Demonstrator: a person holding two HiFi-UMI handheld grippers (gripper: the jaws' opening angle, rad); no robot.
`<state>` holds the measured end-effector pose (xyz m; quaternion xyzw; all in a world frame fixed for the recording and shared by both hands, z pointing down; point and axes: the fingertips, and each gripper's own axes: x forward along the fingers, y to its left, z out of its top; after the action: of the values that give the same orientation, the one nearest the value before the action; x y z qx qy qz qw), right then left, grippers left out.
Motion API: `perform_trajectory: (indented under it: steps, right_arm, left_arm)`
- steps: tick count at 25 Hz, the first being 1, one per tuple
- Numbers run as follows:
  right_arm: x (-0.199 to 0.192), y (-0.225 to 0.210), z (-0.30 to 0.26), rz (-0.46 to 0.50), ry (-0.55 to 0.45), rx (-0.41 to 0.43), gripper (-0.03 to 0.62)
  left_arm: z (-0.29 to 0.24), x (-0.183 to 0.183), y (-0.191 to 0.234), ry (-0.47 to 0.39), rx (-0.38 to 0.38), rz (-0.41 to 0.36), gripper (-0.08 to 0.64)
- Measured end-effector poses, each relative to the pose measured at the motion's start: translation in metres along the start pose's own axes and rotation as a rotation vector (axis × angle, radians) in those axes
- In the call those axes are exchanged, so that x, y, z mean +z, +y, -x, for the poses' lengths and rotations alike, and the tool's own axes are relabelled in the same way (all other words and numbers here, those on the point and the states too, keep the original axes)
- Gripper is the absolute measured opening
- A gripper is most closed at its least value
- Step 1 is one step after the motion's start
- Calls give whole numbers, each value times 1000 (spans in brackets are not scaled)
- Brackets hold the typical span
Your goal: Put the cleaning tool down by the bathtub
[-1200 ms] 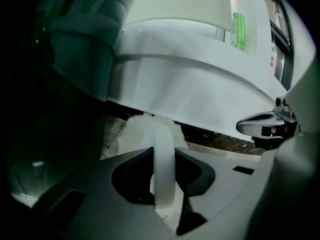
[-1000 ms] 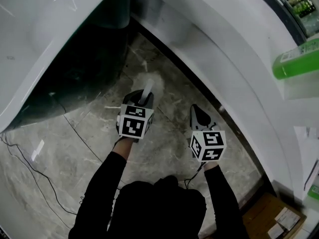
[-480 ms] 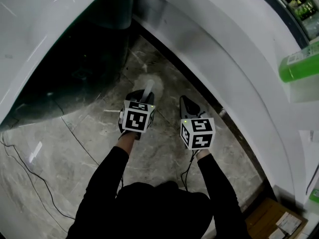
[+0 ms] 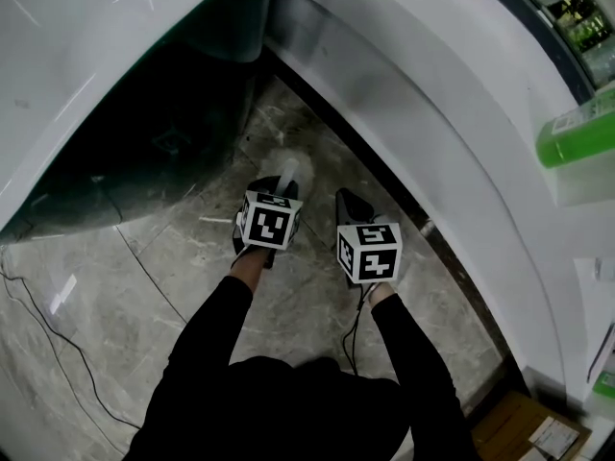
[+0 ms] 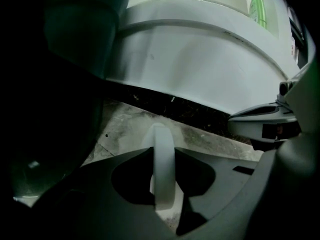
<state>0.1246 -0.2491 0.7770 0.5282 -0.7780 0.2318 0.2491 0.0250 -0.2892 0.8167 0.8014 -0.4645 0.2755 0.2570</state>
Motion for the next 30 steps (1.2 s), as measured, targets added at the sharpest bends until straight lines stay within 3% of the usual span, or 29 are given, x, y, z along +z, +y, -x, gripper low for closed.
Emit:
perform_trajectory:
  steps: [14,19,30]
  right_arm:
    - [-5,-6,6,4,13,-26,0]
    - [-4,-6,7,5,9,-29,0]
    - [8,-5,12,11,-7,-22,0]
  left_arm:
    - [-9,0,-4,0,11,-45,98]
    - [-10,0,-8,-8,0,-58,130]
    - [24,41,-8,-109,-16,-81,140]
